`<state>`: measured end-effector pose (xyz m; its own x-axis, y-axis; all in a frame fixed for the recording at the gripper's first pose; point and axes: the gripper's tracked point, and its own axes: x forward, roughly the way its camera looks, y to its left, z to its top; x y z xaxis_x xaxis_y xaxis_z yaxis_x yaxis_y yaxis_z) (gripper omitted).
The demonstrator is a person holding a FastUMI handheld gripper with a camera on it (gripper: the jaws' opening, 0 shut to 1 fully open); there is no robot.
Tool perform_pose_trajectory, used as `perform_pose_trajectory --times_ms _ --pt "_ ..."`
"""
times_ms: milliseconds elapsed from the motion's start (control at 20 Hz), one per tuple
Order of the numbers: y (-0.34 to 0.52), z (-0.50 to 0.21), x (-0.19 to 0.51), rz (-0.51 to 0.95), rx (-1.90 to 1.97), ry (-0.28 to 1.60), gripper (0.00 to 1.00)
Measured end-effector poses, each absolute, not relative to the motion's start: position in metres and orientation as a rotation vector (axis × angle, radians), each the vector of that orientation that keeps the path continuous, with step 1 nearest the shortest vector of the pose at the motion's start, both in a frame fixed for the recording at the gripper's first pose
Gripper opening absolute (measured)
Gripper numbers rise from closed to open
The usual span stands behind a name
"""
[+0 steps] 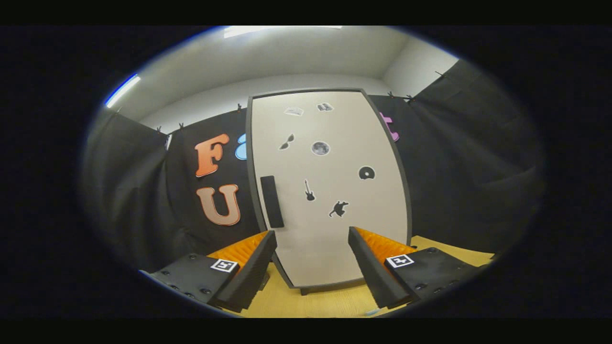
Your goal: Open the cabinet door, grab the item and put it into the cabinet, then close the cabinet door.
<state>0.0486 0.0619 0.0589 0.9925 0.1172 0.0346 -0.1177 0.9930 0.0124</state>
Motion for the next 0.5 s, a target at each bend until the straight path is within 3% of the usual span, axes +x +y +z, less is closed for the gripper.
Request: perform_pose_trajectory --times_ms 250,500 --pt "0.108 0.091 0.116 0.15 -0.083 -0.106 0.97" --pt "0.149 0.059 0.18 0.227 -0.014 0.014 0.97"
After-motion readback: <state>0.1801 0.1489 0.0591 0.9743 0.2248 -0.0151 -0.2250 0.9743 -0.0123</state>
